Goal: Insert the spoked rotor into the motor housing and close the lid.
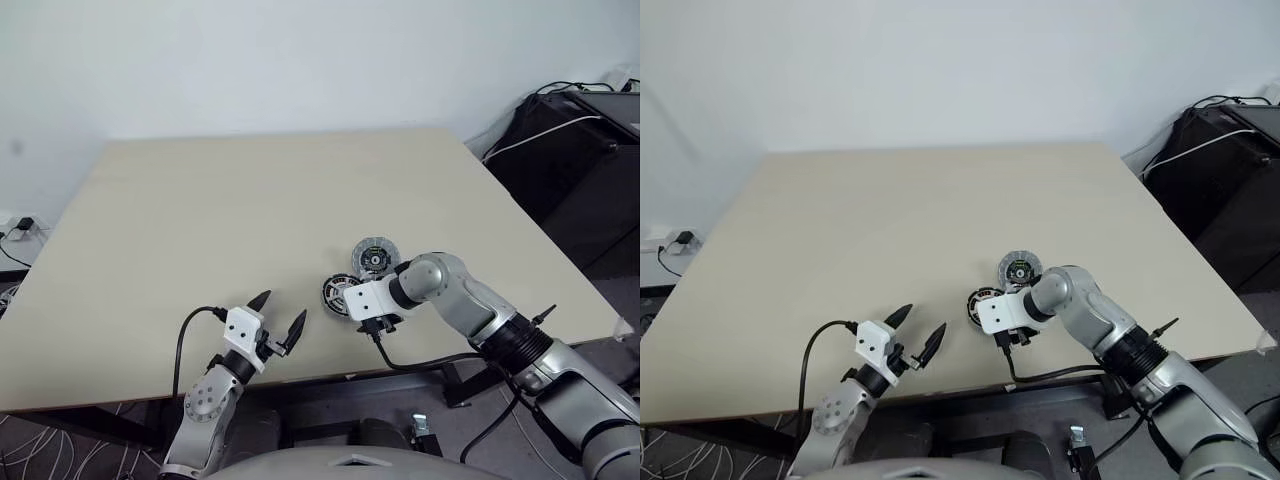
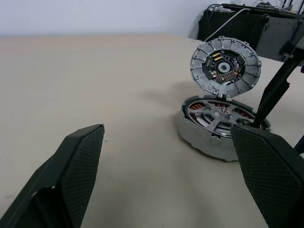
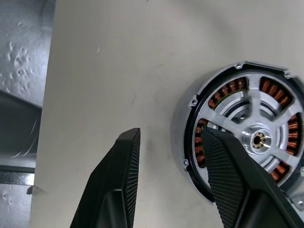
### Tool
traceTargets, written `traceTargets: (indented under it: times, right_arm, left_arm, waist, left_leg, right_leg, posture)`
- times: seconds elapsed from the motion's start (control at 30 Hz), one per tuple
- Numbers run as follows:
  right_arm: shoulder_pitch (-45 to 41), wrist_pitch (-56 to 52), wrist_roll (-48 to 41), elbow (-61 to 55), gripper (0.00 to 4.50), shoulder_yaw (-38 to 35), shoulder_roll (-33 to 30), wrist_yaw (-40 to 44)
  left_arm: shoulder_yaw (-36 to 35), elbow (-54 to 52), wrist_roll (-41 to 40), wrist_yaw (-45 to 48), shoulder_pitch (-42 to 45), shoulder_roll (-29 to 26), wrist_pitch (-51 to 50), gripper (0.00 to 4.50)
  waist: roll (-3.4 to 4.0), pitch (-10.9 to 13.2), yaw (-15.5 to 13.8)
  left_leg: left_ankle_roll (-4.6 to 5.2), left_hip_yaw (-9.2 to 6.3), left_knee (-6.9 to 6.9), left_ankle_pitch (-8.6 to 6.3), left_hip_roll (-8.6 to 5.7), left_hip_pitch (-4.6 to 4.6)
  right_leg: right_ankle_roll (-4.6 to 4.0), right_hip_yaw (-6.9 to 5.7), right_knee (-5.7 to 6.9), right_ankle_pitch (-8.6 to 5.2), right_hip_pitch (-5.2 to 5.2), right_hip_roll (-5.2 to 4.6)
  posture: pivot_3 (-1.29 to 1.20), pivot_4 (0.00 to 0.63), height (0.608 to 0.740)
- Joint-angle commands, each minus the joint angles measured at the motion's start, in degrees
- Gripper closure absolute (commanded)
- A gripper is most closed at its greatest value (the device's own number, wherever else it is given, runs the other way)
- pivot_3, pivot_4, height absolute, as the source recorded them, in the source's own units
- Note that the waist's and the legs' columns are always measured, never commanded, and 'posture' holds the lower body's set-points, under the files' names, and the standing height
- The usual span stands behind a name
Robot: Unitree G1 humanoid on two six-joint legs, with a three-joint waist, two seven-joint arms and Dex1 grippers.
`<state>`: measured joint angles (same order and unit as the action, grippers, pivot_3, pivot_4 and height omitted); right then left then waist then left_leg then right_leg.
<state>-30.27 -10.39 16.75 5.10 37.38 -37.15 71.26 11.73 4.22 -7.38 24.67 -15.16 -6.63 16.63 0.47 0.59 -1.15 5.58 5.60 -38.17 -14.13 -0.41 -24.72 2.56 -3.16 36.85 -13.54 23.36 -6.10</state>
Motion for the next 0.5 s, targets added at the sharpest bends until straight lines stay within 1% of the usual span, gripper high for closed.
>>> traceTargets:
  times: [0.03,0.1,0.13,0.17,0.23,0.27,0.33,0.5]
  right_arm:
    - [-1.52,1.07,0.73,1.15,2.32,-0.61,0.89,0.13]
    - [-1.65,1.1,0.97,1.86,2.32,-0.8,1.3,0.25]
    - [-1.72,1.18,1.09,2.22,2.71,-0.87,1.45,0.26]
    - [-1.76,1.26,1.17,2.45,2.89,-0.93,1.55,0.27]
    - [-1.79,1.3,1.31,2.96,3.46,-1.04,1.64,0.2]
    - [-1.83,1.36,1.37,3.17,3.86,-1.09,1.68,0.14]
    - [-1.89,1.6,1.48,3.4,4.43,-1.23,1.73,-0.05]
    - [-1.75,1.63,0.65,2.85,4.45,-2.14,1.92,-0.16]
  left_arm:
    - [-0.27,-2.07,-0.38,-0.43,0.09,0.49,0.15,0.0]
    - [-0.3,-2.22,-0.5,-0.52,-0.03,0.49,0.07,0.0]
    - [-0.3,-2.28,-0.56,-0.57,-0.06,0.49,0.03,0.0]
    - [-0.3,-2.31,-0.59,-0.61,-0.07,0.49,0.0,0.0]
    - [-0.29,-2.35,-0.65,-0.72,-0.18,0.52,0.01,0.0]
    - [-0.29,-2.36,-0.66,-0.78,-0.21,0.53,0.01,0.0]
    - [-0.31,-2.37,-0.71,-0.88,-0.22,0.52,-0.04,0.0]
    - [-0.36,-2.25,-0.78,-1.0,0.0,0.6,-0.2,0.0]
  waist:
    - [0.02,-0.01,0.03]
    - [0.02,-0.01,0.05]
    - [0.02,-0.02,0.06]
    - [0.04,-0.03,0.06]
    - [0.02,-0.05,0.06]
    - [0.02,-0.05,0.01]
    - [-0.01,-0.06,-0.01]
    - [0.02,-0.08,0.06]
  left_leg:
    - [0.0,0.0,0.0,0.0,0.0,0.0]
    - [-0.01,0.0,0.0,0.0,0.0,0.01]
    - [0.0,0.0,0.0,0.0,0.0,0.01]
    - [-0.01,0.0,0.0,0.0,0.0,0.02]
    - [0.0,0.0,0.0,0.0,0.0,0.02]
    - [0.0,0.0,0.0,0.0,0.0,0.02]
    - [-0.01,0.0,0.0,0.0,0.0,0.01]
    - [-0.01,0.01,0.0,0.0,0.0,0.01]
  right_leg:
    - [0.0,0.0,0.0,0.0,0.0,0.0]
    - [0.0,0.0,0.01,0.0,0.0,0.0]
    - [-0.01,0.0,0.03,0.01,0.0,0.0]
    - [-0.01,0.01,0.03,0.01,0.0,0.0]
    - [-0.01,0.01,0.03,0.01,0.0,0.0]
    - [-0.01,0.01,0.03,0.01,0.0,0.0]
    - [-0.01,0.0,0.02,0.01,0.0,0.0]
    - [-0.03,0.01,0.03,0.02,0.0,0.0]
  posture:
    - [0.0,0.0,0.74]
    - [0.0,0.0,0.74]
    - [0.0,0.0,0.74]
    - [0.0,0.0,0.74]
    - [0.0,0.0,0.74]
    - [0.0,0.0,0.74]
    - [0.0,0.0,0.74]
    - [0.0,0.0,0.74]
